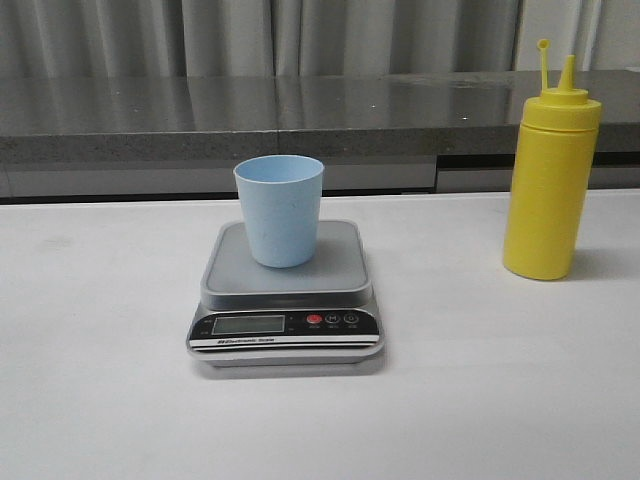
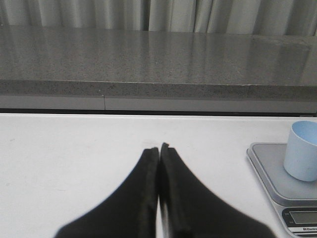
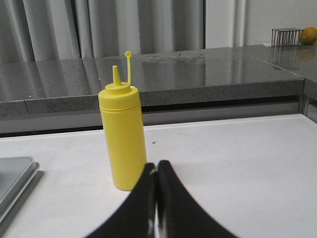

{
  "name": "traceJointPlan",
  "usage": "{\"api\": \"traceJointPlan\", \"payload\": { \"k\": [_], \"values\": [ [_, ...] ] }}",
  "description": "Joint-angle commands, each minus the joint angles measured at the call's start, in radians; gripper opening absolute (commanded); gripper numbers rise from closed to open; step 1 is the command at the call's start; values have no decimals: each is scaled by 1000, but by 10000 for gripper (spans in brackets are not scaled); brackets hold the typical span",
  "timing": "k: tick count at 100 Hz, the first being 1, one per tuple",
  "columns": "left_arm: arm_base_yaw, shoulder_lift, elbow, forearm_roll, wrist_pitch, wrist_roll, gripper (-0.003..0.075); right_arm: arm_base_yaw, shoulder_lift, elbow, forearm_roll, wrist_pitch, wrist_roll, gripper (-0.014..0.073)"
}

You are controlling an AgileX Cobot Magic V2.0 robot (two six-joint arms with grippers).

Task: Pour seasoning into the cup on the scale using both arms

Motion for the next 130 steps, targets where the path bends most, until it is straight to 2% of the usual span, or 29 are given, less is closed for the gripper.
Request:
{"api": "traceJointPlan", "payload": {
  "k": [1, 17, 27, 36, 49, 55, 84, 89, 94, 130],
  "values": [
    [1, 16, -28, -9, -79, -8, -20, -3, -24, -16, -14, -89, 3, -69],
    [3, 16, -7, 24, -83, -8, -20, -3, -24, -16, -14, -89, 3, -69],
    [3, 16, 33, 24, -130, -8, -20, -3, -24, -16, -14, -89, 3, -69],
    [-9, 16, 90, 31, -242, -8, -20, -3, -24, -16, -14, -89, 3, -69],
    [-72, 16, 207, 105, -520, -24, -20, -3, -24, -16, -14, -89, 3, -69],
    [-101, 14, 253, 105, -576, -54, -20, -3, -24, -16, -14, -89, 3, -69],
    [-126, -54, 402, 105, -581, -70, -20, -3, -24, -16, -14, -89, 3, -69],
    [-126, -82, 400, 105, -503, -70, -20, -3, -24, -16, -14, -87, 3, -69],
    [-122, -101, 400, 105, -482, -70, -20, -3, -24, -16, -14, -87, 3, -69],
    [-60, -97, 400, 105, -501, -70, -20, -3, -24, -16, -14, -87, 3, -69]
  ]
}}
